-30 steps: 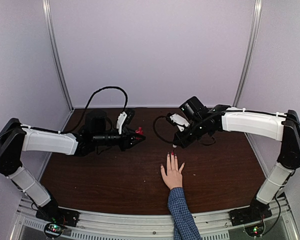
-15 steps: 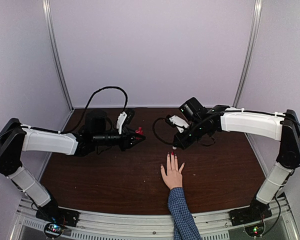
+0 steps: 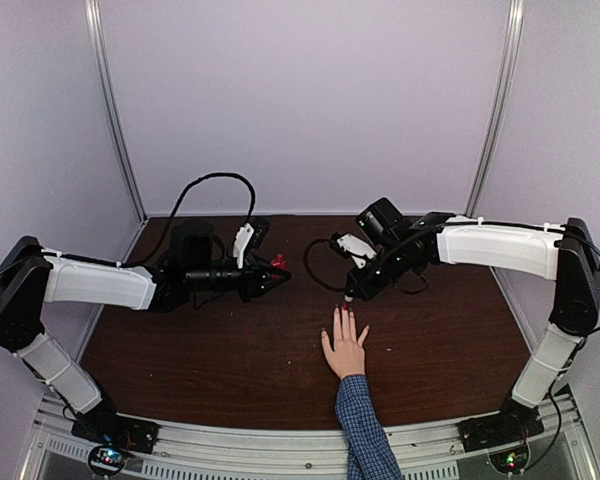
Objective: Paint the nails
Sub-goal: Paint the hand on the nail.
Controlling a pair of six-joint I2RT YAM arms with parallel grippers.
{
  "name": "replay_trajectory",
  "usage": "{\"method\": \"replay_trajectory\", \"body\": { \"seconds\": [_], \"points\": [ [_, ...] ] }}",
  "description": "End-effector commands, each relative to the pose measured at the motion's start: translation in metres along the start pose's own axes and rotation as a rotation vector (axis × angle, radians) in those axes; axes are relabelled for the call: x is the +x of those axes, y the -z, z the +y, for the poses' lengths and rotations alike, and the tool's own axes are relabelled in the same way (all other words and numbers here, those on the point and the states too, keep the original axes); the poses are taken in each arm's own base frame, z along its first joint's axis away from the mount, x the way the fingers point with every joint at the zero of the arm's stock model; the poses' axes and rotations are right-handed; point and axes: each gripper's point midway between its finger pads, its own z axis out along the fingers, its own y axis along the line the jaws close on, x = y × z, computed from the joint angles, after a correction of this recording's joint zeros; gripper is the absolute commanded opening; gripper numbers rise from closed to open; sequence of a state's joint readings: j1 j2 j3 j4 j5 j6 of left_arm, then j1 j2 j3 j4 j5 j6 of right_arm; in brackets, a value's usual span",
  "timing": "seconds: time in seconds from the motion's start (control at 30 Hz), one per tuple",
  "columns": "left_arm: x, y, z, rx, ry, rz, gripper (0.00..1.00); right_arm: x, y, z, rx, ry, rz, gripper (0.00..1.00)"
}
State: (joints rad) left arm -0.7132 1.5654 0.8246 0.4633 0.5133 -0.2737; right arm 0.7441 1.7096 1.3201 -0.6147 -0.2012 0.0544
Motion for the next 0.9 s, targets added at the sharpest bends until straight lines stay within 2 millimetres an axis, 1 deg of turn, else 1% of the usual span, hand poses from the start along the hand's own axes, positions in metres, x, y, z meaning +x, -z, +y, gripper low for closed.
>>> {"method": "replay_trajectory", "body": {
  "seconds": [0.0, 0.4, 0.87],
  "points": [
    [-0.0166, 0.0017, -0.0015, 0.010, -0.042, -0.055, 0.00, -0.0110, 0.0002, -0.0009, 0.011, 0.002, -0.030, 0.00],
    [-0.0154, 0.0014, -0.0011, 0.009, -0.042, -0.053, 0.00, -0.0119, -0.0053, -0.0030, 0.021, 0.000, -0.032, 0.00],
    [-0.0173, 0.0027, -0.0017, 0.007, -0.050, -0.055, 0.00, -0.0173, -0.0048, -0.0071, 0.040, -0.008, -0.057, 0.00]
  ]
}}
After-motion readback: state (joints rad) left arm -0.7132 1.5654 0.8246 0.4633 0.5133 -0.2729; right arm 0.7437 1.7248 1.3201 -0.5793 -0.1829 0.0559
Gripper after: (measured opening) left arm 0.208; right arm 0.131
